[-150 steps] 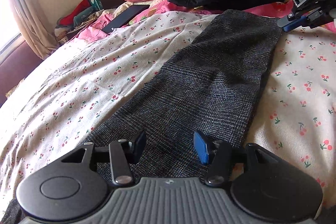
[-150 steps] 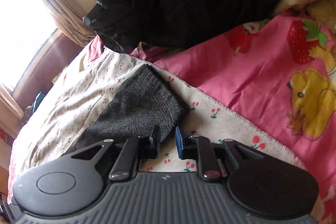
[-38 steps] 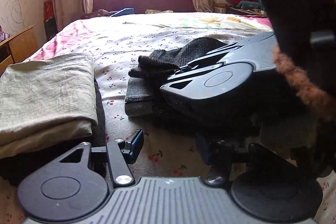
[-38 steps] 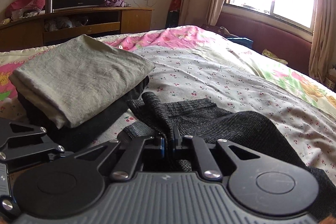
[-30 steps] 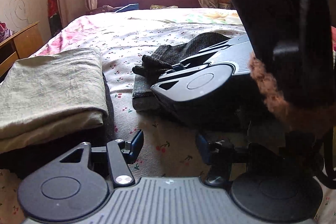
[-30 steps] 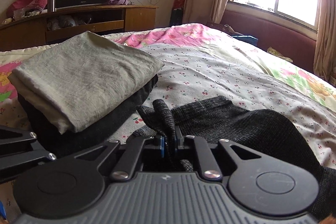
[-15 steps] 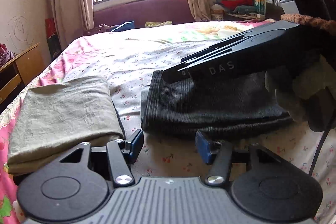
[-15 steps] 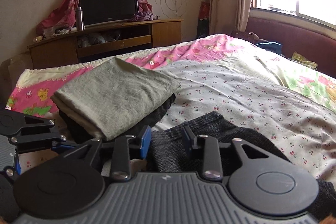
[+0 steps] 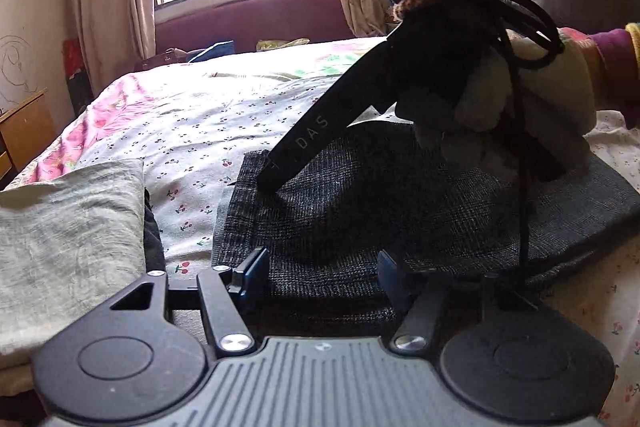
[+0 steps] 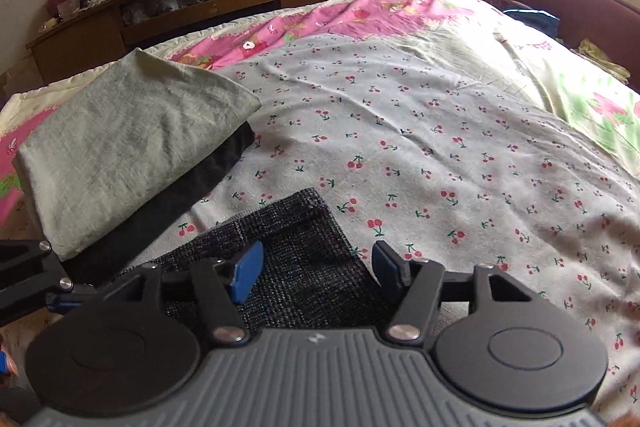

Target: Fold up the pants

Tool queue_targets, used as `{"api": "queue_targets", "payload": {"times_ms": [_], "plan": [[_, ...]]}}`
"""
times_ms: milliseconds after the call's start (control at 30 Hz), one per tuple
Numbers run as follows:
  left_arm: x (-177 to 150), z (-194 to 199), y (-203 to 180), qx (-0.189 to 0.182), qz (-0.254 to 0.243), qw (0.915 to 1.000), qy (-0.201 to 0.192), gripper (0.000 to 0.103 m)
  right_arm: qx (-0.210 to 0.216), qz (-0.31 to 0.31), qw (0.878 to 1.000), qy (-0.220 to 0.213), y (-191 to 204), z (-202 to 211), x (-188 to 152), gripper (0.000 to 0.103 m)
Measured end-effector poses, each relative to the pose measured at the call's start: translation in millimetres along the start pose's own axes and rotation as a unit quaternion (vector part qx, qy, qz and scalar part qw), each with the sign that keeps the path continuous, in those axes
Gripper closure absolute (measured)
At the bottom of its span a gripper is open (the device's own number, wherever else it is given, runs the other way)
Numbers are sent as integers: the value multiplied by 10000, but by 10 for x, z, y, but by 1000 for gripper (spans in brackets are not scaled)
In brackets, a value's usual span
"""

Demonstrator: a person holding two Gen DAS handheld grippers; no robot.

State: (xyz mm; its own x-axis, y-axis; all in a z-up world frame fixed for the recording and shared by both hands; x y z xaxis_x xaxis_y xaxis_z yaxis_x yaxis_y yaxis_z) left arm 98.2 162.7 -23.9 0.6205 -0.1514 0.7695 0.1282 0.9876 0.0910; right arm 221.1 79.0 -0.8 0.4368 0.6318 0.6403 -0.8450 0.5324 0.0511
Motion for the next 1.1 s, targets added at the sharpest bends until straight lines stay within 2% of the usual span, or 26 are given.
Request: {"api": "queue_targets", "payload": {"times_ms": [33,67,100,133,167,300,433,533,600,633,733,800,867,967,1033,1100], "plan": [[4,-21,-20,-12,19,10000,10,30,187,-75,9998,81,-53,-57,19,40],[-3,-28,-21,-22,35,10000,26,30,366,-232,9989,161,-122,-97,40,44],[-7,-35,-20,-25,40,10000,38,30,485,-380,9980,160,-166,-100,45,52],[-7,-45,-20,-31,42,10000,47,30,570,-408,9975,112,-173,-76,47,81],[-10,-62,-19,-43,48,10000,60,30,564,-324,9978,150,-148,-61,50,97],[-11,-122,26,-43,44,9999,128,30,646,-380,9968,287,-97,-71,44,98],[22,-96,-25,243,-70,9997,51,30,642,-659,9957,-65,-146,-96,193,98],[47,-113,-19,364,10,9992,152,30,529,-751,9957,-142,-107,-232,213,98],[34,-159,-29,403,-26,9988,290,29,332,-811,9961,-98,-74,-360,134,95],[36,-168,-39,425,-65,9985,338,29,291,-897,9955,-89,-73,-393,102,90],[81,-100,-100,444,-219,9980,394,29,181,-1301,9904,-441,-89,-161,44,87],[92,-35,-159,475,-354,9974,420,29,56,-1524,9842,-898,-91,230,-96,82],[90,60,-237,551,-497,9965,388,29,-114,-1787,9764,-1209,-146,676,-391,66],[93,175,-351,478,-560,9969,285,29,-555,-2373,9604,-1352,-324,1279,-1018,64],[105,215,-469,402,-613,9971,222,29,-1022,-2948,9407,-1331,-482,1688,-1553,64],[144,220,-628,328,-813,9960,147,29,-1449,-3510,9156,-1320,-617,2031,-2073,61]]}}
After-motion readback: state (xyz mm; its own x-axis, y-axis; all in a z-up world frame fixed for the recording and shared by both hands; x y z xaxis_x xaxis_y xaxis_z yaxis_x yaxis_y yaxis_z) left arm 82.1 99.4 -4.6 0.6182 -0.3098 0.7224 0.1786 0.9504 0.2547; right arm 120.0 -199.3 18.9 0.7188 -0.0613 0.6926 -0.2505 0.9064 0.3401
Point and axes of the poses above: each gripper's, at about its wrist camera, not at the fingertips, and z roughly against the way its jaws point, y to its left, x to its top, the point moved 1 cm from there along -z, roughly the way its jaws point, and after that the axes turned 4 degrees about y, right-handed, at the moved point
